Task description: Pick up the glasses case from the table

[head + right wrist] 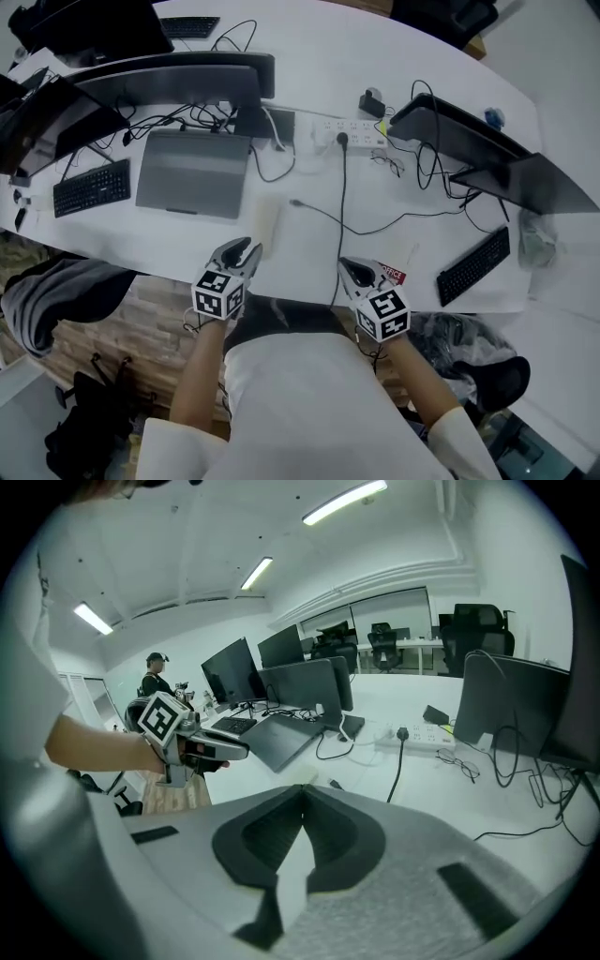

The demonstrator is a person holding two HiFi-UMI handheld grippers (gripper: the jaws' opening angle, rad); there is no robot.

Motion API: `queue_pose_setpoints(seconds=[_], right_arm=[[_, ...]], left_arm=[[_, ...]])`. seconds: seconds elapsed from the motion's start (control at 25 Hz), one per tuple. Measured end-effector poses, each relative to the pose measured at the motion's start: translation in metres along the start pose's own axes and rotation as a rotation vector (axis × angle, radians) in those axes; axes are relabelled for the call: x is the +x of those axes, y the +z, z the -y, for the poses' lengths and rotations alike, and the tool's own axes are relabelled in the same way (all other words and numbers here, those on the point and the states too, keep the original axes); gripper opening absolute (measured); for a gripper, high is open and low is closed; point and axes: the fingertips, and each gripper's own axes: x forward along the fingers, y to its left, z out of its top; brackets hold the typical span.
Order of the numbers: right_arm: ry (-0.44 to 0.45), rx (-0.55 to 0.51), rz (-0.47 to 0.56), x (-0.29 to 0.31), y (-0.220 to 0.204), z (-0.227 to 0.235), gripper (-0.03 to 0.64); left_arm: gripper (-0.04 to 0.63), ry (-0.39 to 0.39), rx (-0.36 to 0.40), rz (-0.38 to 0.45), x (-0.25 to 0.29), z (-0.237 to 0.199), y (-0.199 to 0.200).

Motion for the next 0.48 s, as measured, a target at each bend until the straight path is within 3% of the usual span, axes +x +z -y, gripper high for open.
queue_pose_setpoints(seconds=[0.48], right_arm=[[0.065, -0.046, -0.101, 0.038, -0.023, 0.005, 0.0]], left_arm=[[0.215, 0.124, -0.031, -0.158, 0.068, -0.038, -0.068]])
